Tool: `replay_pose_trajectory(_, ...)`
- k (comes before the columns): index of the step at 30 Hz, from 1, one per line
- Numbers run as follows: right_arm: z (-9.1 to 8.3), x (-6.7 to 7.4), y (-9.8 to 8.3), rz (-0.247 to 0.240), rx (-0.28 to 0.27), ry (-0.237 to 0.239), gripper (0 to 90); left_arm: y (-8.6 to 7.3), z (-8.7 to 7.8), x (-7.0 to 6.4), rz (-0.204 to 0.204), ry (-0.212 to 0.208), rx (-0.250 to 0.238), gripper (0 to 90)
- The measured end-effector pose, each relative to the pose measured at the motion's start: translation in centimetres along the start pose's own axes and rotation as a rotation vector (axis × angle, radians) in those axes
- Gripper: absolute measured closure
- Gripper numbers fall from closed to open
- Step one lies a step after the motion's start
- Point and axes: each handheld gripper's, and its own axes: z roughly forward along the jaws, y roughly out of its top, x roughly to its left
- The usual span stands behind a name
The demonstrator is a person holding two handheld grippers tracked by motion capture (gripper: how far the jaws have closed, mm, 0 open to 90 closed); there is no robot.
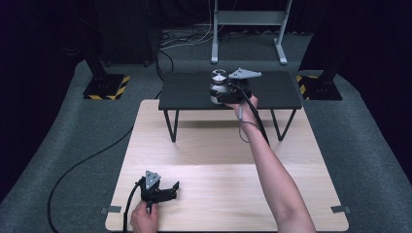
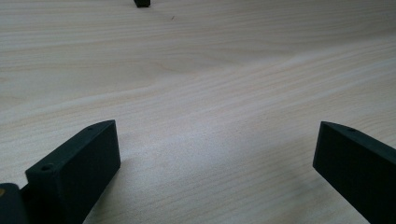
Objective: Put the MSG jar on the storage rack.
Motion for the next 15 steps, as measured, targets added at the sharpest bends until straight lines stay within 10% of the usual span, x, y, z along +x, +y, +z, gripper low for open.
replay_pose_trajectory(15,0.00,-0.12,-0.68,0.008,-0.024,0.002,29.6,0.08,0.01,-0.18,0.005,0.009,0.004,0.4)
